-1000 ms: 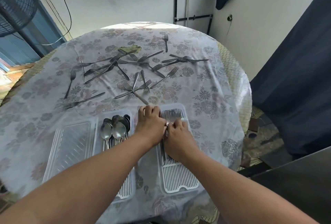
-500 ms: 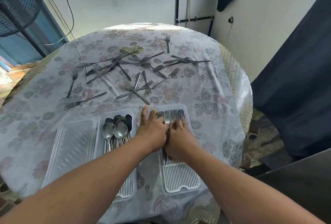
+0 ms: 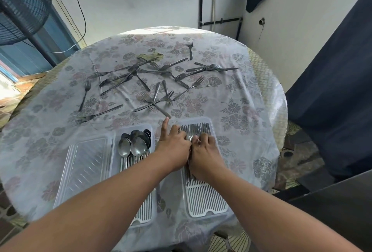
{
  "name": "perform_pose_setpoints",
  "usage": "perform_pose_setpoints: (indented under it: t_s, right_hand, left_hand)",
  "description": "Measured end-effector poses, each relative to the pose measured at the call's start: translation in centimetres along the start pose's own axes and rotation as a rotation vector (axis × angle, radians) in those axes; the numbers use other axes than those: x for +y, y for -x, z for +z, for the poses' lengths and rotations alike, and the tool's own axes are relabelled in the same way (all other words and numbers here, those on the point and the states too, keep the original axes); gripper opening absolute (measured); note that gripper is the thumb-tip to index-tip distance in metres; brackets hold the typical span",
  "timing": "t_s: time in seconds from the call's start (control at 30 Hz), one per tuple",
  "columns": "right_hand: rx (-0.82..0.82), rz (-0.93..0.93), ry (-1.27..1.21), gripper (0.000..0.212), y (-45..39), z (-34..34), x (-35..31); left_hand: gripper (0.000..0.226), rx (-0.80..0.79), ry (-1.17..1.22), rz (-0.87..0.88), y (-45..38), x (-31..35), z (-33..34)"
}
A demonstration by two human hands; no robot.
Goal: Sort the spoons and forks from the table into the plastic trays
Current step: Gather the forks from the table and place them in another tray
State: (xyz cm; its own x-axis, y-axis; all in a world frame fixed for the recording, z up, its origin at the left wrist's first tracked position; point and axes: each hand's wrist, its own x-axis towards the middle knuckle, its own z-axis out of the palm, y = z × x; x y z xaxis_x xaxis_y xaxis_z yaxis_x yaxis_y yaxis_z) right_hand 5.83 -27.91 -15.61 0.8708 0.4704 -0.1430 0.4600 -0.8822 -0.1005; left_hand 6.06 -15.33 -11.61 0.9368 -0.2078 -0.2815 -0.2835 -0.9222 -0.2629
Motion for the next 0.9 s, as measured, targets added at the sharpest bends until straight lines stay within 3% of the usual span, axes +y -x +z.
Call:
perform_pose_setpoints:
  t_s: [0.2, 0.37, 0.43, 0.6, 0.7, 0.9]
  right_hand:
    - [-0.106, 0.065, -0.017, 0.063, -2.8, -0.1, 0.5]
    - [-0.007, 0.238, -0.462, 0.067, -2.6, -1.3, 0.8]
    - [0.048, 0.24, -0.498, 0.066, -2.4, -2.1, 0.9]
    - [0.117, 0.063, -0.102, 0.031, -1.2, -3.4, 1.8]
    - [0.092, 0.013, 0.094, 0.033, -0.9, -2.6, 1.4]
    - [0.028, 0.054, 0.176, 0.061, -0.6, -1.4, 1.6]
  left_hand:
    - [0.038, 0.037, 0.002, -0.018, 0.0, -0.2, 0.0]
    - [0.044, 0.109, 0.096, -0.047, 0.3, 0.0, 0.5]
    - [0.047, 0.107, 0.109, -0.024, 0.1, 0.3, 0.2]
    - [0.052, 0.05, 0.04, 0.024, -0.4, 0.7, -0.1]
    - [0.062, 0.036, -0.008, -0.007, -0.6, 0.3, 0.0]
    - [0.084, -0.07, -0.042, -0.052, -1.2, 0.1, -0.3]
